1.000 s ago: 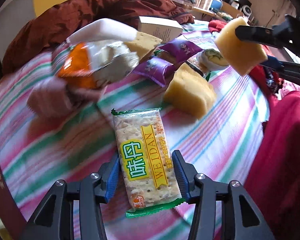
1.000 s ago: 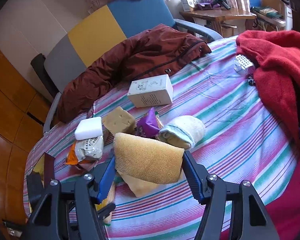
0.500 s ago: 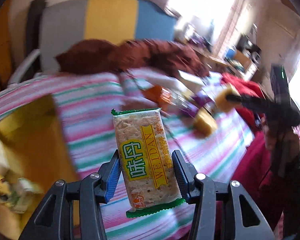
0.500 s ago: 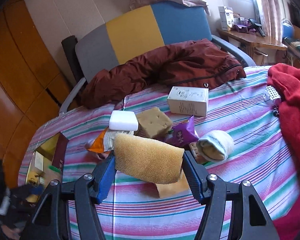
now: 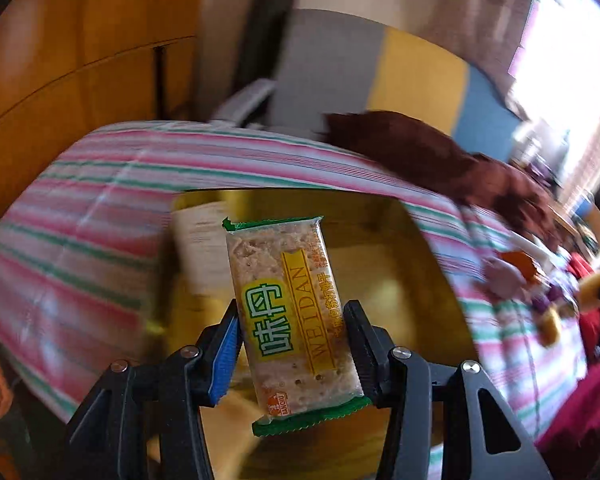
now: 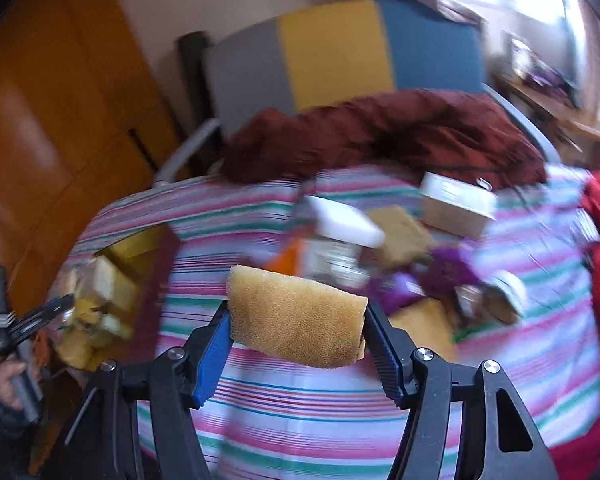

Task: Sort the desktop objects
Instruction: 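Carry the biscuit pack and sponge into the gold tray and release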

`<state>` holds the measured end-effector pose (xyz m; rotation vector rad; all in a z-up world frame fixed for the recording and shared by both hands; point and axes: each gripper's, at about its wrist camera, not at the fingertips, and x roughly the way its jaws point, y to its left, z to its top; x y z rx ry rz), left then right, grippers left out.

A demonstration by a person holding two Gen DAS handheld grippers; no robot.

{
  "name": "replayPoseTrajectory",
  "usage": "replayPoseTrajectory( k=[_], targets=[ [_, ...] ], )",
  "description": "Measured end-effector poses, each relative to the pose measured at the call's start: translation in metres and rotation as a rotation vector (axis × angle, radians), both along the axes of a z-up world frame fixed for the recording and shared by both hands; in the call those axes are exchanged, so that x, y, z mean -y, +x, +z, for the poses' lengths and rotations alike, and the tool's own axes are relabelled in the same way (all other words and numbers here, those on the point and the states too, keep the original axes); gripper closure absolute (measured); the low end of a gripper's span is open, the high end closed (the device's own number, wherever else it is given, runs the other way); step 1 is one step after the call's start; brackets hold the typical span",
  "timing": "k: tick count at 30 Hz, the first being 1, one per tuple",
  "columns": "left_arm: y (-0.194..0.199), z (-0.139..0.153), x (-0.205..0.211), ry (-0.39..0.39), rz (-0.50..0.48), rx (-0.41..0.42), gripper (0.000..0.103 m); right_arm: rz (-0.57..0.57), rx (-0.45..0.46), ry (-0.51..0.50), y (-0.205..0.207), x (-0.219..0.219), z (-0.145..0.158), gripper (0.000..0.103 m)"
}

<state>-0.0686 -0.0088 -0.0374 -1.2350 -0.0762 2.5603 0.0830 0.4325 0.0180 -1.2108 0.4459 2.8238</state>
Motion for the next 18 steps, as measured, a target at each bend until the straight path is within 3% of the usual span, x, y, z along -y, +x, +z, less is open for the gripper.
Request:
replayPoseTrajectory(
  k=[4,10,14,18],
  targets=[
    [-0.007,-0.01,0.025,-0.007,0.054,0.005,0.052,0.163,-0.016,-0.007,-0.034,0.066,0.01,0.039],
    [-0.017,-0.027,0.045,0.01,0.084,0.031,0.052,0.35,0.039,-0.029,-0.091,0.163,-0.005,0.039],
    [-0.018,-0.028,0.047,0.053,0.051,0.027,0.052,0.408,0.086,-0.045,-0.123,0.21,-0.022,0.039],
    [-0.02,-0.033,0.054,0.05,0.08,0.038,0.052,0.422,0.144,-0.058,-0.154,0.245,-0.044,0.039]
  ],
)
